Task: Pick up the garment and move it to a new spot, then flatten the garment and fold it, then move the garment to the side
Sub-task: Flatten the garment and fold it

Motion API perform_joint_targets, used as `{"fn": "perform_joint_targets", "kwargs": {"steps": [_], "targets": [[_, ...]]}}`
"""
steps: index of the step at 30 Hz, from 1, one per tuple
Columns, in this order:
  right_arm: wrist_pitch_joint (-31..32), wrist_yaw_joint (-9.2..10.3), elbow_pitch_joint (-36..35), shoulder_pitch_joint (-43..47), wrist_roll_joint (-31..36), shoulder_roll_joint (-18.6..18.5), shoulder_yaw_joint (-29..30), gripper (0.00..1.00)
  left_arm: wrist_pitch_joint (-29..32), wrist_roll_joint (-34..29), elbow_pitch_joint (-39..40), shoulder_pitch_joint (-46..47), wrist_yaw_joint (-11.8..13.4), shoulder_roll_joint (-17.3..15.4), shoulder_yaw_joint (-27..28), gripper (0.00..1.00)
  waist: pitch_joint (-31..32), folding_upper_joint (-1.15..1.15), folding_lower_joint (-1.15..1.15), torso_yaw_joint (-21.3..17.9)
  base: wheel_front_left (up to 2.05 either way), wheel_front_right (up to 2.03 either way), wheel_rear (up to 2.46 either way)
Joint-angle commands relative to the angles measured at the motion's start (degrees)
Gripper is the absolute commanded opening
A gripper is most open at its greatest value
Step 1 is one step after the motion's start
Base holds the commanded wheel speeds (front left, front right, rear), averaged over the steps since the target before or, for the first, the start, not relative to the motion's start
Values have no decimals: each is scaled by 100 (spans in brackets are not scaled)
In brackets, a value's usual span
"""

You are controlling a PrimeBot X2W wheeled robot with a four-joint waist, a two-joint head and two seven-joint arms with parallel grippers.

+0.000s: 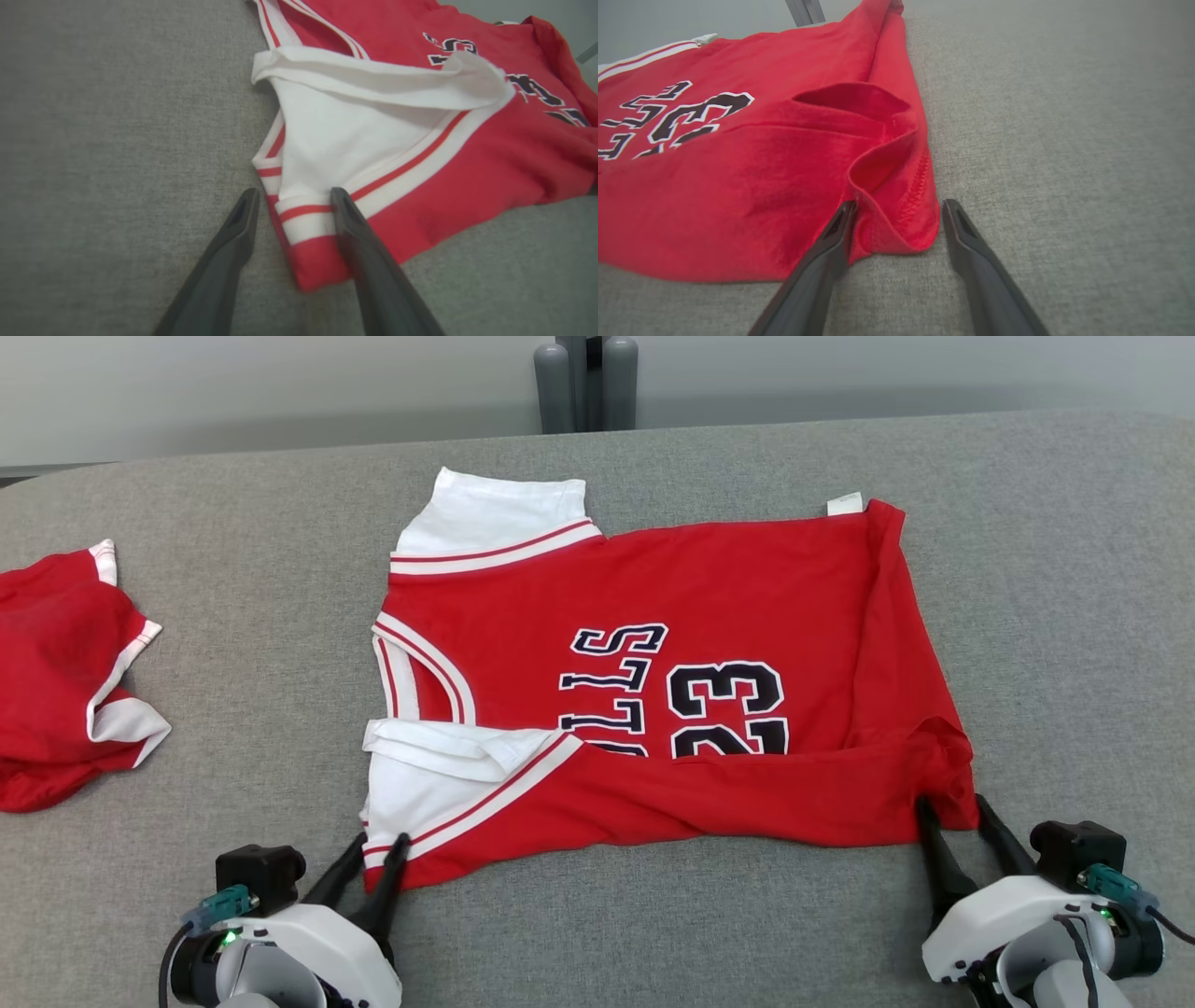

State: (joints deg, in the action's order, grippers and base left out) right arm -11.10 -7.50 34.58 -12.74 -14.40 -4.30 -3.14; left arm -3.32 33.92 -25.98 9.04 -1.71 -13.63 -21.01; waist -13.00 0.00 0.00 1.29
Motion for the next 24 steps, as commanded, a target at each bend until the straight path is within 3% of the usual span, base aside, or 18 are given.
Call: {"fn": "perform_joint_targets", "kwargs": {"steps": [1,6,12,24], "targets": [[57,-1,143,-33,-108,3,-73,0,206,74,-141,-21,-49,45,-55,0,-7,0,0,-5,0,0,0],[-22,0,162,-38,-473,-46,-240,0,269,213,5,0,-88,-51,44,0,12,0,0,-30,0,0,0],[-14,0,-337,420,-962,-252,-286,0,515,460,576,-321,-172,-190,79,0,108,0,0,15,0,0,0],[514,0,-1259,1463,-1096,-332,20,0,1124,692,2060,-1390,374,-593,218,0,261,0,0,60,0,0,0]]}}
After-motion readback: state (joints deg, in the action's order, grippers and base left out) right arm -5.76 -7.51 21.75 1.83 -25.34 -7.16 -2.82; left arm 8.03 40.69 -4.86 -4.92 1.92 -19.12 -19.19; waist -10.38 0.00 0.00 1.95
